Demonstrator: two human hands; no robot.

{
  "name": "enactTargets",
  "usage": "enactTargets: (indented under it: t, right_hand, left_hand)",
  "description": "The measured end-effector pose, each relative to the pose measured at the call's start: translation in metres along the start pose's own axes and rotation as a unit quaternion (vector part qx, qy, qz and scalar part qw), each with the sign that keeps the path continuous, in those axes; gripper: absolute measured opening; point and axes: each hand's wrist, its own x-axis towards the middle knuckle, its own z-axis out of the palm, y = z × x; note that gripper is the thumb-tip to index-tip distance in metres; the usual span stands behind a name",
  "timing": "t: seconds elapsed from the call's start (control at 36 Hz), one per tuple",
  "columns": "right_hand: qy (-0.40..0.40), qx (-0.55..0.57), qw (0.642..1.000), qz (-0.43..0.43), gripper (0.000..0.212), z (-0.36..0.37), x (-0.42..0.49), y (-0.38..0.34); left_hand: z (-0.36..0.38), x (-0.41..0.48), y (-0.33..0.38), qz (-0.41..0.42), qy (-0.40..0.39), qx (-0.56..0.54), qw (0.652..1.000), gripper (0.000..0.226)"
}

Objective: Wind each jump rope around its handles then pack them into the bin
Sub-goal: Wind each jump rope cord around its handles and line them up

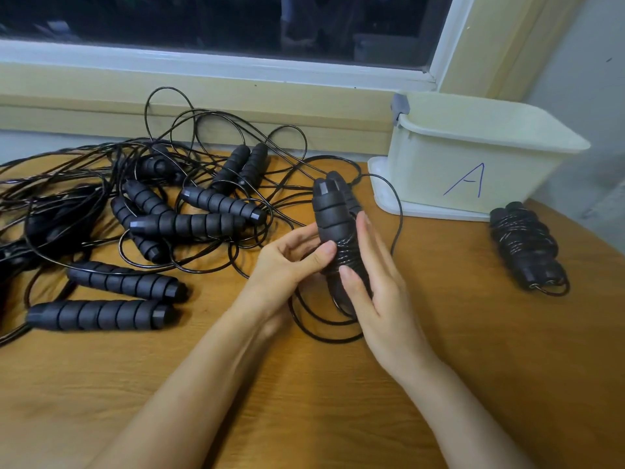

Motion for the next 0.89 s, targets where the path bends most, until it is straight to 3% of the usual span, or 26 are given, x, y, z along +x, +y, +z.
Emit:
enactTargets:
  t: [0.17, 0.39, 0.58, 0.75, 0.89]
  right_hand:
    - [0.048, -0.034, 0.997, -0.046, 0.053, 0.008, 0.000, 0.004]
    - [0.040, 0.106, 0.993, 0.022, 0.049, -0.002, 0.002, 0.002]
    - [0.067, -0.027, 0.996, -0.049, 0.049, 0.002, 0.001, 0.002]
    - [0.038, -0.072, 0.995, -0.056, 0.064, 0.001, 0.000, 0.002]
    - [0.052, -0.123, 0.989, -0.057, 0.063, -0.003, 0.003, 0.010]
  left_hand:
    - [0.005, 0.000, -0.001, 0.042, 0.080, 0.037, 0.995, 0.061]
    - [0.006, -0.003, 0.001, 0.086, 0.097, 0.059, 0.990, 0.062]
    - [0.010, -0.005, -0.002, 0.101, 0.111, 0.078, 0.986, 0.061]
    - [0.014, -0.008, -0.004, 0.079, 0.088, 0.068, 0.991, 0.040]
    - [0.014, -0.007, -0.005, 0.083, 0.087, 0.083, 0.989, 0.042]
